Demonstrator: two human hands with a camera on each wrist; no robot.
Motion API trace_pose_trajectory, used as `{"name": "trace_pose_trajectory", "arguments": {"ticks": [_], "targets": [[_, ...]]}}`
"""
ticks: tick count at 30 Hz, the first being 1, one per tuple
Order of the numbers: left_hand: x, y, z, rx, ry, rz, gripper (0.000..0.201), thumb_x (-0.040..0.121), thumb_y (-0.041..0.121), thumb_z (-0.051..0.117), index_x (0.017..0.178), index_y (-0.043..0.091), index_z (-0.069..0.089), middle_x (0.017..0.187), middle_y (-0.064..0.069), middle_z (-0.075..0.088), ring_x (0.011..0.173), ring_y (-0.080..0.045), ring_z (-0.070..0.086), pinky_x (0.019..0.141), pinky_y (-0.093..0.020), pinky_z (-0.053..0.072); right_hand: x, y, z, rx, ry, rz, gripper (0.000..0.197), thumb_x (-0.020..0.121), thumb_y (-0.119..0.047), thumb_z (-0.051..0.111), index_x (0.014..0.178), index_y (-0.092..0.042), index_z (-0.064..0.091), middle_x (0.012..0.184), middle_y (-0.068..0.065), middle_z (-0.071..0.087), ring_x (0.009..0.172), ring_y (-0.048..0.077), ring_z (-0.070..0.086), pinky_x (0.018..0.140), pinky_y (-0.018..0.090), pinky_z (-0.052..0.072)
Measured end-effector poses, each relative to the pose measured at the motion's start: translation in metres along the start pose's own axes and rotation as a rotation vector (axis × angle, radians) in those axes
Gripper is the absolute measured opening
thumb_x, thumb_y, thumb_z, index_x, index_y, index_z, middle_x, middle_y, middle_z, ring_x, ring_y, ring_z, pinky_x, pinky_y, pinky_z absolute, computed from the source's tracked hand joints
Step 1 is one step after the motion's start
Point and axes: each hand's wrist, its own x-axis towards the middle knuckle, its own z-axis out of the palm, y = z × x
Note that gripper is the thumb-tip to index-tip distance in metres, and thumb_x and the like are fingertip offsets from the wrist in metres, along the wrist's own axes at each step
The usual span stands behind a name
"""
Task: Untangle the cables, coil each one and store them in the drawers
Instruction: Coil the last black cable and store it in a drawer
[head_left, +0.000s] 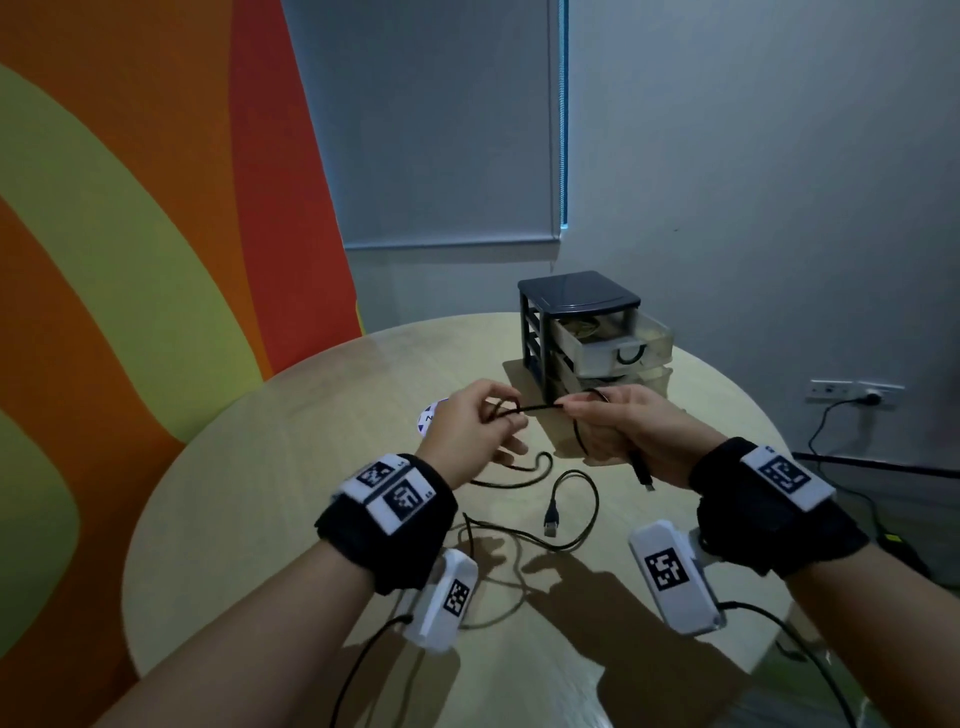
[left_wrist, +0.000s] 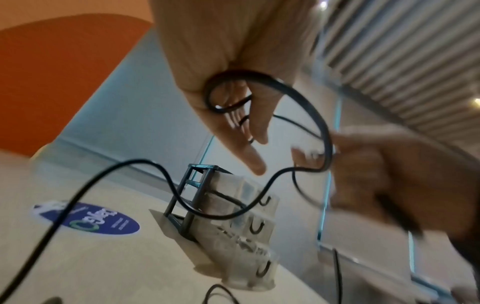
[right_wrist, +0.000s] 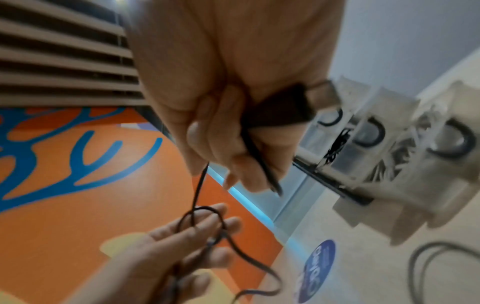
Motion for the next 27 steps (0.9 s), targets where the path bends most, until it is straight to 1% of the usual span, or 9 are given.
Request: {"name": "trace_pose_trajectory", "arguments": {"ticks": [3,7,10,13,15,16,20,24,27], "targets": [[-0.003,0.009,-0.015,-0.097,-0.029,-0.063,0.014,0.076,0.002,0.073,0.088,0.002,0.066,0.069,-0.002,0.066,0.054,-0.016,0.066,0.042,-0.020,0.045,-0.001,0.006,-0.004,-0.166,-0.029,0.096,0.016,0.090,-0.022,0.057,0.084,-0.009,0.063,0.050,-0.004,0.035,0.045,0.009,0.030,0.049,0.019,0.032],[-0.007,0.014,-0.016,-0.075,0.015,-0.039,0.011,0.074,0.015,0.077,0.073,0.011,0.067,0.050,0.006,0.057,0.041,-0.006,0.048,0.038,-0.015,0.032,-0.001,0.012,0.002,0.037,-0.030,0.130,0.028,0.098,-0.025,0.042,0.076,-0.011,0.051,0.050,-0.006,0.033,0.043,0.008,0.027,0.049,0.018,0.032],[-0.010,0.013,-0.009,-0.038,0.045,0.031,0.009,0.081,0.023,0.071,0.086,0.016,0.072,0.070,-0.001,0.064,0.042,-0.006,0.042,0.045,-0.015,0.036,0.001,0.014,0.012,0.241,-0.034,0.145,0.035,0.101,-0.028,0.035,0.070,-0.014,0.044,0.053,-0.004,0.035,0.043,0.008,0.029,0.050,0.020,0.032],[-0.016,0.009,0.002,0.114,0.009,0.213,0.018,0.085,0.021,0.066,0.103,0.018,0.072,0.097,-0.001,0.063,0.065,-0.003,0.052,0.061,-0.015,0.045,0.000,0.014,0.019,0.352,-0.040,0.137,0.037,0.101,-0.029,0.031,0.068,-0.016,0.038,0.055,-0.004,0.028,0.043,0.008,0.025,0.045,0.018,0.030],[-0.022,0.009,0.009,0.214,0.027,0.362,0.023,0.084,0.018,0.067,0.107,0.018,0.071,0.098,0.004,0.055,0.086,0.000,0.054,0.073,-0.008,0.043,0.001,0.014,0.021,0.386,-0.009,0.137,0.038,0.102,-0.029,0.029,0.067,-0.017,0.037,0.052,-0.005,0.027,0.042,0.007,0.025,0.044,0.019,0.032],[-0.024,0.009,0.012,0.227,0.053,0.401,0.023,0.083,0.017,0.069,0.106,0.018,0.072,0.096,0.005,0.052,0.090,-0.001,0.053,0.076,-0.007,0.041,0.001,0.014,0.022,0.385,0.013,0.142,0.038,0.102,-0.030,0.030,0.066,-0.018,0.037,0.052,-0.006,0.030,0.041,0.007,0.028,0.047,0.020,0.034],[-0.027,0.010,0.016,0.176,0.064,0.425,0.022,0.075,0.012,0.076,0.097,0.014,0.075,0.085,0.002,0.055,0.079,-0.004,0.053,0.068,-0.010,0.042,0.000,0.014,0.022,0.362,0.087,0.153,0.040,0.099,-0.028,0.033,0.060,-0.020,0.036,0.056,-0.003,0.042,0.055,0.010,0.045,0.056,0.025,0.042],[-0.031,0.016,0.019,0.066,-0.007,0.351,0.020,0.075,0.005,0.075,0.093,0.013,0.074,0.080,-0.002,0.060,0.067,-0.007,0.057,0.055,-0.020,0.048,-0.002,0.013,0.023,0.408,0.068,0.157,0.038,0.099,-0.031,0.026,0.068,-0.016,0.041,0.056,-0.001,0.049,0.051,0.011,0.052,0.056,0.027,0.036],[-0.029,0.019,0.016,0.022,0.053,0.337,0.017,0.079,0.003,0.071,0.091,0.013,0.073,0.078,0.001,0.063,0.059,-0.006,0.057,0.052,-0.019,0.048,-0.004,0.010,0.022,0.349,0.040,0.176,0.029,0.098,-0.031,0.028,0.094,-0.011,0.048,0.068,0.007,0.062,0.057,0.015,0.057,0.052,0.025,0.040]]}}
